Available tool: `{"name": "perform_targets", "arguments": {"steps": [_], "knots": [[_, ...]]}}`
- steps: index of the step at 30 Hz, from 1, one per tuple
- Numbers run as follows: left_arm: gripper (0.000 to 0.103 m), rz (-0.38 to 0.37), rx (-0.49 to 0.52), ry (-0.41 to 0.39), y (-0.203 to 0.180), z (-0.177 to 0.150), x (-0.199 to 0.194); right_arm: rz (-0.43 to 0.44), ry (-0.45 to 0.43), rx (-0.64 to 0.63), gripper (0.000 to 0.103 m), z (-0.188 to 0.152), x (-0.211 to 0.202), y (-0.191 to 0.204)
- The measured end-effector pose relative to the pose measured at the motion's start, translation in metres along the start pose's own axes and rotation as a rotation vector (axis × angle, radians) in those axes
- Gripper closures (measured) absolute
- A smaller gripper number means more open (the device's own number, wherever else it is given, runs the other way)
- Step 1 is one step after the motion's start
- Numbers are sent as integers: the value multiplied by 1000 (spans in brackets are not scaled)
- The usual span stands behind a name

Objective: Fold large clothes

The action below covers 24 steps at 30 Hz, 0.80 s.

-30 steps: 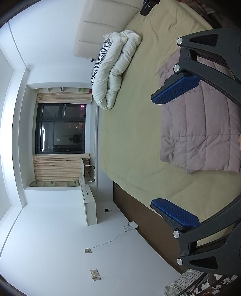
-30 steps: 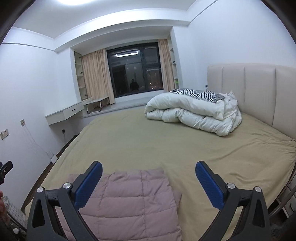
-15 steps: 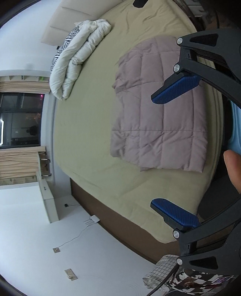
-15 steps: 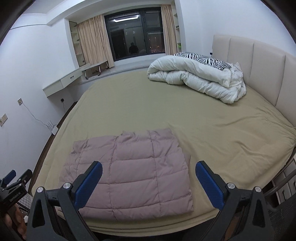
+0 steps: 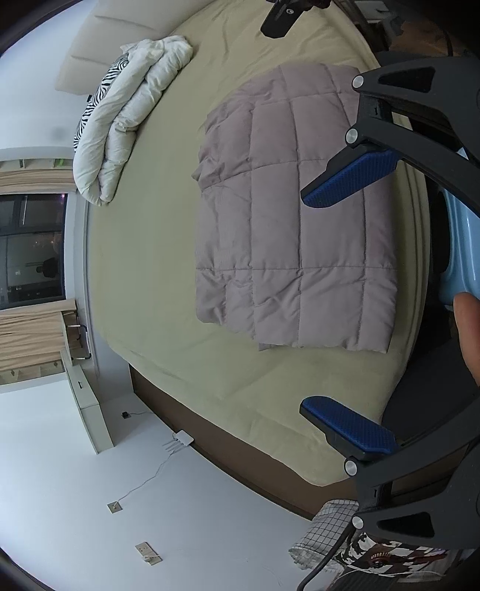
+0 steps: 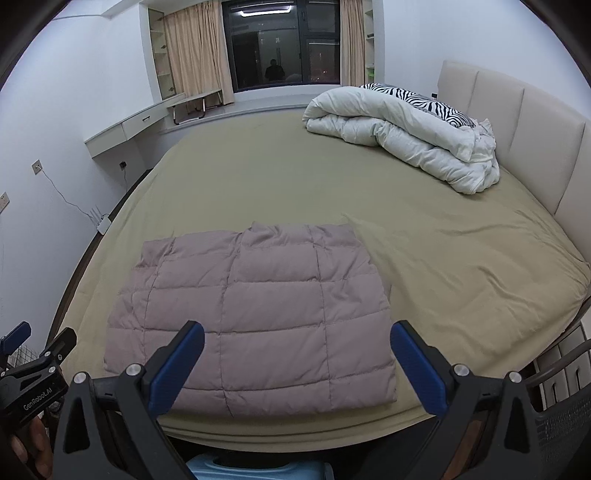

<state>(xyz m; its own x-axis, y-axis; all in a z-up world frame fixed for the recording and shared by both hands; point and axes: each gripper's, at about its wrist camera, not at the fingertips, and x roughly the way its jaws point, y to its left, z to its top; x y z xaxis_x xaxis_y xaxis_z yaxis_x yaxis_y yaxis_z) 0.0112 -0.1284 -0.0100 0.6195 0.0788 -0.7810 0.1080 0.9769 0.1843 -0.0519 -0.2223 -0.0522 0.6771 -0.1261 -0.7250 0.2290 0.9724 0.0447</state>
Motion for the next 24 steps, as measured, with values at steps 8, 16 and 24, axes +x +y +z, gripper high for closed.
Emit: {"name": "perform_targets", "arguments": {"steps": [8,16,24], "knots": [[0,0,-1,21,0,-3,11,-5,34,-15,0,-5,8,9],[0,7,-1,30,1,-3,21,-15,63,-30,0,-7,13,14],[0,7,-1,34,0,-3,27,-14,72,-37,0,-9,13,16]]}}
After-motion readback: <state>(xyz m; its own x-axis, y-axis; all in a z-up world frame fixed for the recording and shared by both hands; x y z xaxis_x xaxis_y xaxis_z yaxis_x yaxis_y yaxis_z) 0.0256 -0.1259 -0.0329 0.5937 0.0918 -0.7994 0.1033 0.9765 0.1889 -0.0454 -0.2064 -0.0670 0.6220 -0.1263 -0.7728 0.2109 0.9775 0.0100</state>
